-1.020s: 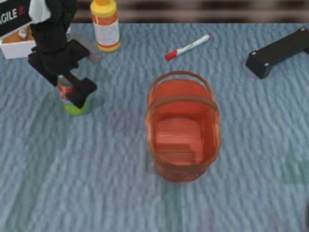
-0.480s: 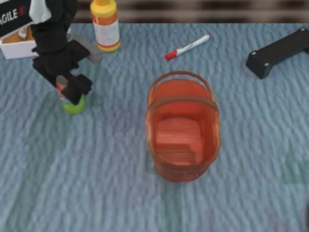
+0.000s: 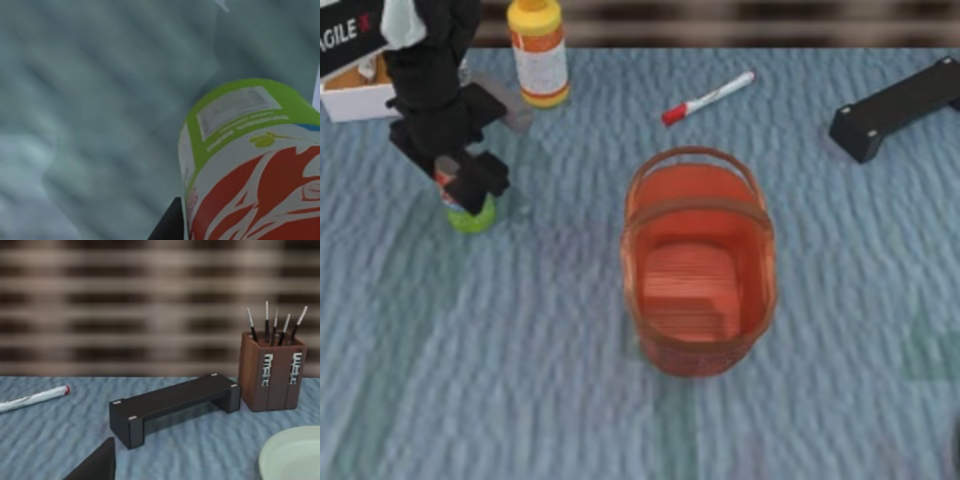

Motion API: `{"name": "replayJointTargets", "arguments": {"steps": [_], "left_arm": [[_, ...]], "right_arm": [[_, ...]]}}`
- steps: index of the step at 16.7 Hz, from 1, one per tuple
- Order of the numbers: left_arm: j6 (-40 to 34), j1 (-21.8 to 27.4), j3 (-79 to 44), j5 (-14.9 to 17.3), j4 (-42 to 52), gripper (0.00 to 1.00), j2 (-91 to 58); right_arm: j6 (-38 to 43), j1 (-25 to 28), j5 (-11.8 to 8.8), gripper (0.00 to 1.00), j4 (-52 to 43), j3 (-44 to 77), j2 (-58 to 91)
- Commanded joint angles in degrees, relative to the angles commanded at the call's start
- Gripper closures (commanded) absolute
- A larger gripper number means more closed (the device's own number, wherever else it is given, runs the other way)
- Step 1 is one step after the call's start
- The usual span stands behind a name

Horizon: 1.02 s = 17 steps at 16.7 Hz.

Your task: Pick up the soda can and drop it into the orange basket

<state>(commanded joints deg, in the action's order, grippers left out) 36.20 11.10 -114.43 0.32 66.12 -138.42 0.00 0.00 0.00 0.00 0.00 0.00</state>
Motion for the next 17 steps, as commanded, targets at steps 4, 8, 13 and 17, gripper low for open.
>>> {"name": "replayJointTargets", "arguments": {"steps": [4, 8, 13, 17], "left_arm": [[0.0, 0.0, 0.0, 0.0, 0.0, 1.00, 0.0], [0.1, -0.1, 0.0, 0.0, 0.0, 1.00, 0.1], [-2.4, 0.9, 3.1, 6.4, -8.4, 1.00, 1.3], [-7.6, 2.2, 8.9, 17.7, -25.2, 1.00, 3.6]], "right_arm": [[0.0, 0.0, 0.0, 0.00, 0.0, 0.0, 0.0], [0.0, 0.0, 0.0, 0.00, 0.0, 0.0, 0.0], [0.0, 0.0, 0.0, 0.00, 0.0, 0.0, 0.0], [0.0, 0.0, 0.0, 0.00, 0.0, 0.0, 0.0]]}}
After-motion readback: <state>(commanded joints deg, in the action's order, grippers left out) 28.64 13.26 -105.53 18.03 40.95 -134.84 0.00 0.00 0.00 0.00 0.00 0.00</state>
